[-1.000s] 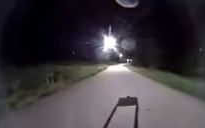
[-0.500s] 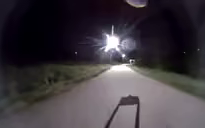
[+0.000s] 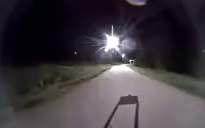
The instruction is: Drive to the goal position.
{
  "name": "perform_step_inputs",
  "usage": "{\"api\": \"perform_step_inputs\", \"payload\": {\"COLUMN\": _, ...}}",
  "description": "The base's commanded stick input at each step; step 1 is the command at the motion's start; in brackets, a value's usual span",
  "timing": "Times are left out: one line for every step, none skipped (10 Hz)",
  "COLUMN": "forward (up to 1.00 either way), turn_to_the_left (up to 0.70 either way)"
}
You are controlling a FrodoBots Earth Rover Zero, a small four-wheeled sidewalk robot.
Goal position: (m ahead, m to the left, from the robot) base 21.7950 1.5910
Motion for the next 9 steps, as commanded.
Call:
{"api": "perform_step_inputs", "payload": {"forward": 0.70, "turn_to_the_left": 0.00}}
{"api": "perform_step_inputs", "payload": {"forward": 0.70, "turn_to_the_left": 0.00}}
{"api": "perform_step_inputs", "payload": {"forward": 0.70, "turn_to_the_left": 0.00}}
{"api": "perform_step_inputs", "payload": {"forward": 0.70, "turn_to_the_left": 0.00}}
{"api": "perform_step_inputs", "payload": {"forward": 0.70, "turn_to_the_left": 0.00}}
{"api": "perform_step_inputs", "payload": {"forward": 0.70, "turn_to_the_left": 0.00}}
{"api": "perform_step_inputs", "payload": {"forward": 0.70, "turn_to_the_left": 0.00}}
{"api": "perform_step_inputs", "payload": {"forward": 0.70, "turn_to_the_left": -0.01}}
{"api": "perform_step_inputs", "payload": {"forward": 0.70, "turn_to_the_left": -0.04}}
